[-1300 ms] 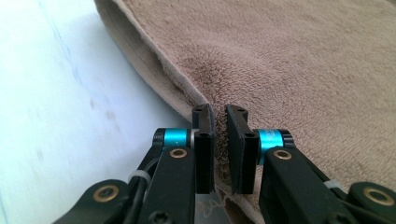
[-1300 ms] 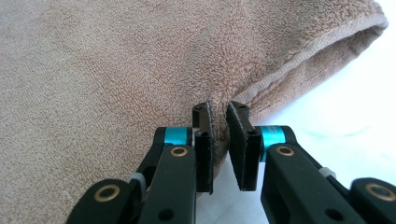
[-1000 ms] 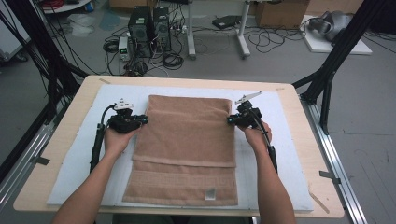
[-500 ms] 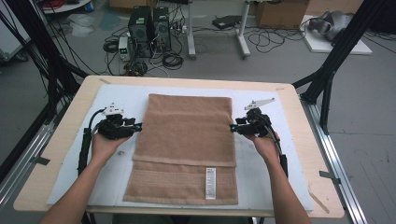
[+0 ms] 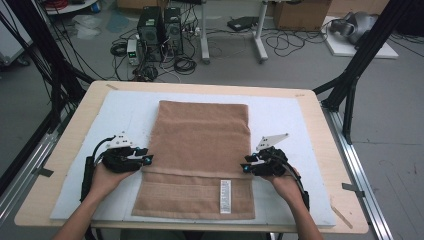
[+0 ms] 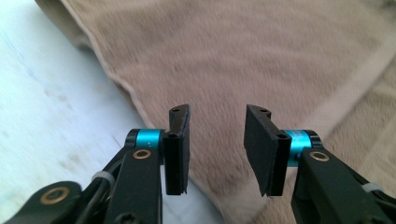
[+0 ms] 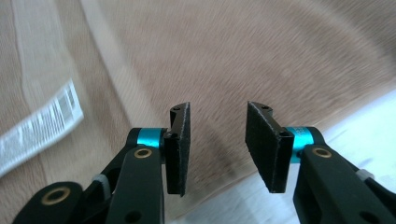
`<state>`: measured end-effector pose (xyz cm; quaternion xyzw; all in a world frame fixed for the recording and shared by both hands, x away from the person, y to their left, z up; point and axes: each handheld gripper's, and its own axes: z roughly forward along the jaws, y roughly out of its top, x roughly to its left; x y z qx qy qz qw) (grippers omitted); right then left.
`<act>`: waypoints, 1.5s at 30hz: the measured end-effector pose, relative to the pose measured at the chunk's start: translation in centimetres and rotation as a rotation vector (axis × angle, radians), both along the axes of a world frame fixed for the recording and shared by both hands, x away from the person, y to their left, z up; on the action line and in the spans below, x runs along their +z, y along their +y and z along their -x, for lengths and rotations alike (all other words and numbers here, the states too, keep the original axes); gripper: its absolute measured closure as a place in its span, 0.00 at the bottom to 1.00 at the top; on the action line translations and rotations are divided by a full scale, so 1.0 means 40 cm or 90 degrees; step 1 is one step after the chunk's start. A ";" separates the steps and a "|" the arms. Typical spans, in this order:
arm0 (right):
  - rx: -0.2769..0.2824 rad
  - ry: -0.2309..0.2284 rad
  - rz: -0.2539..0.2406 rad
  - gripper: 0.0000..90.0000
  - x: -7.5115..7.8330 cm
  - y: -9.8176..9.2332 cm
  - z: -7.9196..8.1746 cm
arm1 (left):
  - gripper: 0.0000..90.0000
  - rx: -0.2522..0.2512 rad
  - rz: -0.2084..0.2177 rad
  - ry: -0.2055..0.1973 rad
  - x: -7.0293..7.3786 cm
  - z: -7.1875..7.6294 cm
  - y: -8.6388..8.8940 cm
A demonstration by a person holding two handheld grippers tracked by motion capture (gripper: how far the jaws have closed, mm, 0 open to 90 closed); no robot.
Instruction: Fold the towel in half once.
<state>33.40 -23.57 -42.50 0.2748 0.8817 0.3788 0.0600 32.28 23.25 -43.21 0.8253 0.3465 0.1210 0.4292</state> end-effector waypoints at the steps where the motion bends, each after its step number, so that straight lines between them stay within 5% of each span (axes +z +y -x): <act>1: 0.002 0.008 0.003 0.68 -0.009 0.003 0.002 | 0.69 -0.008 -0.005 -0.002 -0.008 0.006 -0.003; 4: 0.004 0.007 0.014 0.69 -0.030 0.010 0.004 | 0.69 -0.034 0.004 0.025 -0.035 0.016 -0.013; 6: 0.001 0.000 0.016 0.71 -0.032 0.010 0.006 | 0.69 -0.025 0.010 0.013 -0.039 0.021 -0.011; 10: 0.011 -0.017 0.030 0.87 -0.031 0.018 0.011 | 0.88 -0.010 0.009 -0.001 -0.044 0.024 -0.010; 14: 0.019 -0.022 0.032 0.94 -0.027 0.019 0.011 | 0.95 -0.013 0.006 -0.006 -0.039 0.026 -0.011; 25: 0.032 -0.019 -0.015 0.95 0.026 0.002 0.008 | 0.95 -0.012 0.046 -0.029 0.020 0.045 0.008; 33: 0.040 -0.032 -0.052 0.94 0.081 -0.008 0.022 | 0.95 -0.013 0.046 -0.054 0.070 0.063 0.016; 40: 0.075 -0.051 -0.065 0.94 0.130 -0.015 0.066 | 0.95 -0.031 0.050 -0.070 0.106 0.124 0.027; 45: 0.153 -0.050 -0.067 0.94 0.161 -0.023 0.136 | 0.95 -0.071 0.060 -0.062 0.114 0.225 0.037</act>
